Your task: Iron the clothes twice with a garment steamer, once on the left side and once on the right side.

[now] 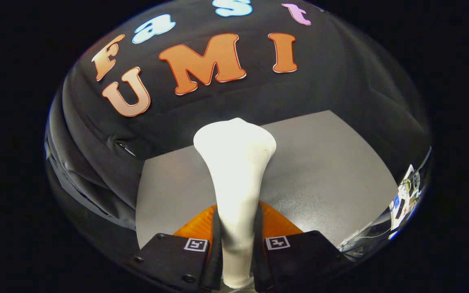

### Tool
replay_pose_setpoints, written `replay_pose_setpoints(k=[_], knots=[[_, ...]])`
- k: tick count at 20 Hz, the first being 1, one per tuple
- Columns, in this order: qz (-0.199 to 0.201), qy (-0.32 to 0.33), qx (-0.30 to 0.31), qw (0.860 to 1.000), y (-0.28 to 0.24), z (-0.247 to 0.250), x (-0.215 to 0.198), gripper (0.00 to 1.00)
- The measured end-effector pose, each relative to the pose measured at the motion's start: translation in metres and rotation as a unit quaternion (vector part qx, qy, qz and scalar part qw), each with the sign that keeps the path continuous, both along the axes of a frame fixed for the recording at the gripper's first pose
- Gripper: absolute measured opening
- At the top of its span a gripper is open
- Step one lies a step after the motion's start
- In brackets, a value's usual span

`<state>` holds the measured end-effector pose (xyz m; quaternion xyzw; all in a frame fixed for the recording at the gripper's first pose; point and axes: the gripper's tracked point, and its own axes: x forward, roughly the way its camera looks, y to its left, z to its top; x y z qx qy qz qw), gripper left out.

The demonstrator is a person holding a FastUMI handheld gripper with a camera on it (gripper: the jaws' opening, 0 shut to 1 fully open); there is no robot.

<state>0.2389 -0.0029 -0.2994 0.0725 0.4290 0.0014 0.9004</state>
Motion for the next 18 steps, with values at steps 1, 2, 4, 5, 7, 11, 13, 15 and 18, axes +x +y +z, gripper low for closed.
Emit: replay_pose_setpoints(k=[1,2,4,5,7,11,13,15,18], knots=[[-0.005,-0.018,-0.006,1.0,0.0,0.01,-0.001,0.38],[-0.005,-0.034,-0.013,0.999,0.002,0.021,-0.003,0.38],[-0.007,-0.059,-0.015,0.998,0.007,0.037,-0.017,0.37],[-0.008,-0.068,-0.014,0.998,0.011,0.046,-0.025,0.37],[-0.011,-0.088,-0.013,0.996,0.016,0.059,-0.038,0.37],[-0.013,-0.129,-0.019,0.991,0.033,0.092,-0.064,0.37],[-0.012,-0.148,-0.016,0.989,0.045,0.108,-0.077,0.37],[-0.011,-0.166,-0.021,0.986,0.057,0.121,-0.091,0.37],[-0.003,-0.189,-0.03,0.981,0.08,0.142,-0.11,0.37]])
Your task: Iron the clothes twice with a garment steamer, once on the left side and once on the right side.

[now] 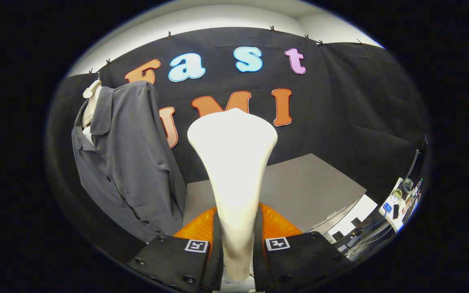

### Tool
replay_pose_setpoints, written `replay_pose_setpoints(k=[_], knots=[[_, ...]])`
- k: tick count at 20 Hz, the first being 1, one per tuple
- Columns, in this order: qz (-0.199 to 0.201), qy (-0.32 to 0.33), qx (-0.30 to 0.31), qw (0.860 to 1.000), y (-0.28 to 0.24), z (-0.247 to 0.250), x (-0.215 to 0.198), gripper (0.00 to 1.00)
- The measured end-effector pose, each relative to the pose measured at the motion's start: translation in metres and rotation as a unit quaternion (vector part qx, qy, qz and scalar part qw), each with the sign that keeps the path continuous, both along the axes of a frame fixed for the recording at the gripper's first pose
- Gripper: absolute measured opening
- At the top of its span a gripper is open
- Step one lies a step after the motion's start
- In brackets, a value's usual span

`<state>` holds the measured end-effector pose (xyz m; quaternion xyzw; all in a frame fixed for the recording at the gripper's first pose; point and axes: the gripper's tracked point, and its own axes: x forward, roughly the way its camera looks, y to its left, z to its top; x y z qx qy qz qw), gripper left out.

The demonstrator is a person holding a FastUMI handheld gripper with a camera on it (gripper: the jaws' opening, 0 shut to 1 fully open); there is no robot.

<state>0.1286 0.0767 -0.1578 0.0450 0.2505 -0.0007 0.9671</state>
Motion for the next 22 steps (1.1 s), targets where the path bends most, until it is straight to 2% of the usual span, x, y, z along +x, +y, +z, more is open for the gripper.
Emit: replay_pose_setpoints(k=[5,16,22], knots=[[0.003,-0.026,-0.024,0.999,0.033,0.025,-0.024,0.37],[-0.037,-0.071,-0.026,0.996,0.089,0.065,-0.066,0.37],[-0.036,-0.101,-0.038,0.994,0.145,0.085,-0.079,0.37]])
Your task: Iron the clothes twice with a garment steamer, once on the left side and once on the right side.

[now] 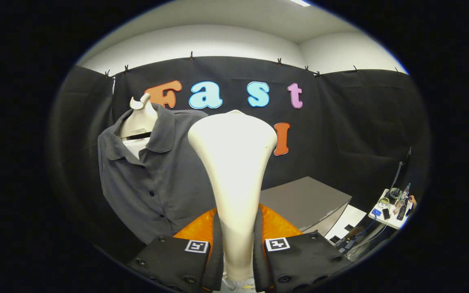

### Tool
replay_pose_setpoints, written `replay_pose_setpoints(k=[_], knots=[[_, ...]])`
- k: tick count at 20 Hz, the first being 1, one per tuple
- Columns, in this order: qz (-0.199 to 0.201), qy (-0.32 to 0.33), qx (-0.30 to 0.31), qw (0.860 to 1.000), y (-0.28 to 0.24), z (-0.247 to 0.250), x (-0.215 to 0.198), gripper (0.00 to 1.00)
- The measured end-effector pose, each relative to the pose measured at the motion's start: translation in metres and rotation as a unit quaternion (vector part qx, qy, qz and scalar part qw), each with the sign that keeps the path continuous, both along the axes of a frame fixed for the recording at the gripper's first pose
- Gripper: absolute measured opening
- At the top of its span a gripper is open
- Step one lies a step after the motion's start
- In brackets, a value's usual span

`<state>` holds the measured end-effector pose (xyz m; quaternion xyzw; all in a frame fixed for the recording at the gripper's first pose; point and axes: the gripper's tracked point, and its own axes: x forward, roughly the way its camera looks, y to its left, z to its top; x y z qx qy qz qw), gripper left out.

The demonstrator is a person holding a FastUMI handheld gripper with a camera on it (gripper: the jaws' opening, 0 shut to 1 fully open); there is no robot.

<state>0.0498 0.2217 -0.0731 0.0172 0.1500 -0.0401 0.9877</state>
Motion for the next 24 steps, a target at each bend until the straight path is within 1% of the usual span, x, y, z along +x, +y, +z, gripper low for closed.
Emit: replay_pose_setpoints(k=[5,10,15,18,21,24], knots=[[0.031,-0.019,-0.016,0.999,0.066,0.009,0.001,0.37],[0.086,-0.015,-0.01,0.996,0.145,0.0,0.013,0.37],[0.124,-0.009,-0.004,0.992,0.208,-0.013,0.025,0.37],[0.14,-0.009,0.007,0.99,0.239,-0.013,0.033,0.37],[0.143,-0.013,-0.003,0.99,0.256,-0.014,0.047,0.37],[0.146,-0.006,-0.002,0.989,0.268,-0.029,0.058,0.37]])
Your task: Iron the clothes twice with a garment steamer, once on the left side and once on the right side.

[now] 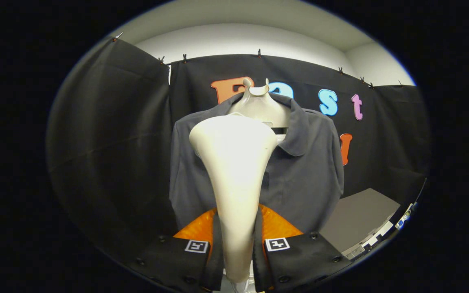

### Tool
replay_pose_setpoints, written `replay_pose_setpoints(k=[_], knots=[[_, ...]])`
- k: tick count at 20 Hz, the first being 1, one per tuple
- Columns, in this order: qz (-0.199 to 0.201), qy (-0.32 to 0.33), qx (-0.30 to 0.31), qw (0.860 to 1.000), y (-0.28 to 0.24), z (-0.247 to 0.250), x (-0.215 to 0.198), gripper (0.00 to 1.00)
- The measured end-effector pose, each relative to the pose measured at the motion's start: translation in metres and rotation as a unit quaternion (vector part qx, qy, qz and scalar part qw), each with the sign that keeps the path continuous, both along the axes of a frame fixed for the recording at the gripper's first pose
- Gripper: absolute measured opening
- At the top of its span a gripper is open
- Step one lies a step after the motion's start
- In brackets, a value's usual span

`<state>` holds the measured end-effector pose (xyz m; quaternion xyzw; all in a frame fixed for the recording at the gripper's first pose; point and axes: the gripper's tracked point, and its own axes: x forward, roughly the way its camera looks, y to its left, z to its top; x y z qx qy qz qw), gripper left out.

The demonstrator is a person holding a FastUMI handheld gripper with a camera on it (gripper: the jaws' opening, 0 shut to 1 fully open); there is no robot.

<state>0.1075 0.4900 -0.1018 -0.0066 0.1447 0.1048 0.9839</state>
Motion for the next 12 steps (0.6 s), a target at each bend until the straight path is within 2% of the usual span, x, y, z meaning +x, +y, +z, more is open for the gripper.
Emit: replay_pose_setpoints(k=[12], knots=[[0.009,0.021,-0.012,1.0,0.022,-0.045,0.048,0.37]])
